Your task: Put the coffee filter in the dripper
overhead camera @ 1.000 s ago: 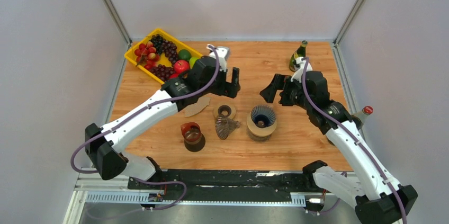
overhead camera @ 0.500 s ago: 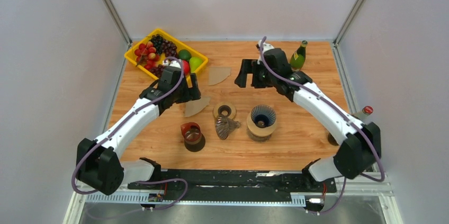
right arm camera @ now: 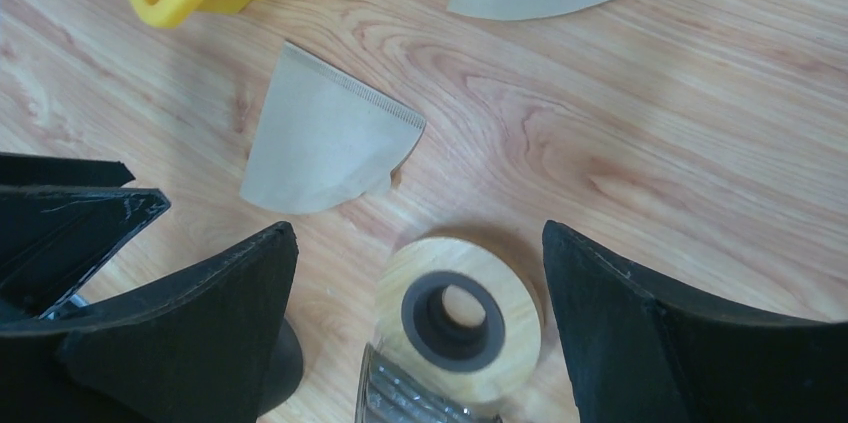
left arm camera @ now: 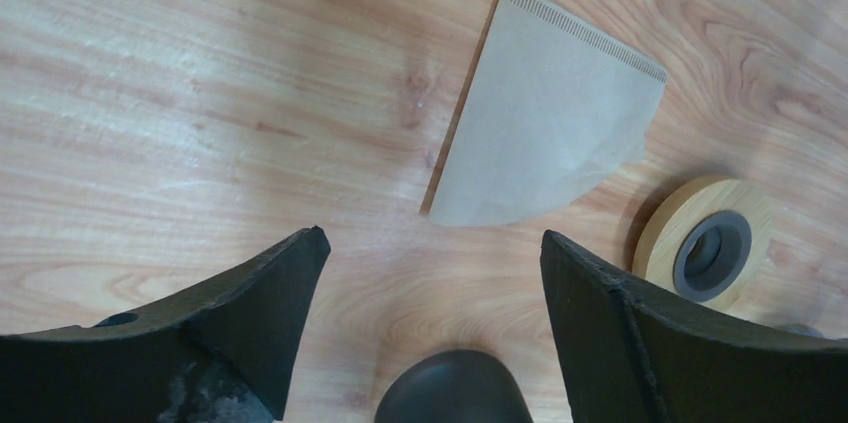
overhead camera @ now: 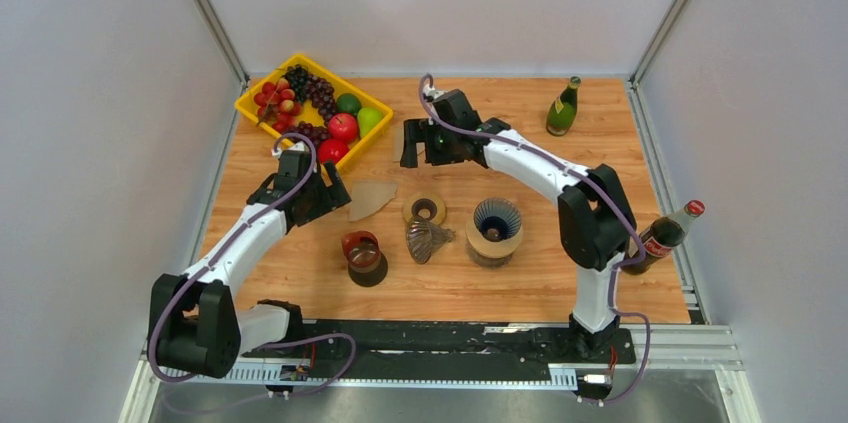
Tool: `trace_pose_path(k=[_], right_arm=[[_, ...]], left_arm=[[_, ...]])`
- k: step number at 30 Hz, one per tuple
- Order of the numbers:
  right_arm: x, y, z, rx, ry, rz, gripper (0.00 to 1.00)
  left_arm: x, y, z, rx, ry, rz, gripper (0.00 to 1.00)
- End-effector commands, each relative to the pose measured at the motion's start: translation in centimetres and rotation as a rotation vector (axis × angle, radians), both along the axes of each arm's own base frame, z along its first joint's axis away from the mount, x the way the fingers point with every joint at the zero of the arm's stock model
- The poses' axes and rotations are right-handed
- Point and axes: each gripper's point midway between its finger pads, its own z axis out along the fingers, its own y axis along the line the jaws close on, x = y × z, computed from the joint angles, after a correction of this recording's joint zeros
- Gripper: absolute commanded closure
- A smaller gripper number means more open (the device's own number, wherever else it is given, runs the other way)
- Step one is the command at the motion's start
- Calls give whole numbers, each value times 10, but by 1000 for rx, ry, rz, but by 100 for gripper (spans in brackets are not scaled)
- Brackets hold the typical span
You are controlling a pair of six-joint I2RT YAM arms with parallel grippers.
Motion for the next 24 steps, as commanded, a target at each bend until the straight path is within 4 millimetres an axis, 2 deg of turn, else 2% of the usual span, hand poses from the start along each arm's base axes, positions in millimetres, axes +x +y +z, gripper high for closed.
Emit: trace_pose_path(k=[1,4,10,15,24], right_arm=[[18,36,4,63,-40,16,7],[23,43,-19,59,-3,5,9],[30,60,-42,79,17,46,13],[16,67,-61,99,85,98,23],[-5,76,-76,134,168,148,34]], left_arm=[[23,-10,-3,-73,-29,20,21],[27,-13,-15,-87,-1,28,30],[30,-11,-33,-80,28,46,37],[30,-15,-47,-81,76,19,41],[30,-25,-68,-115,144,-9,61]])
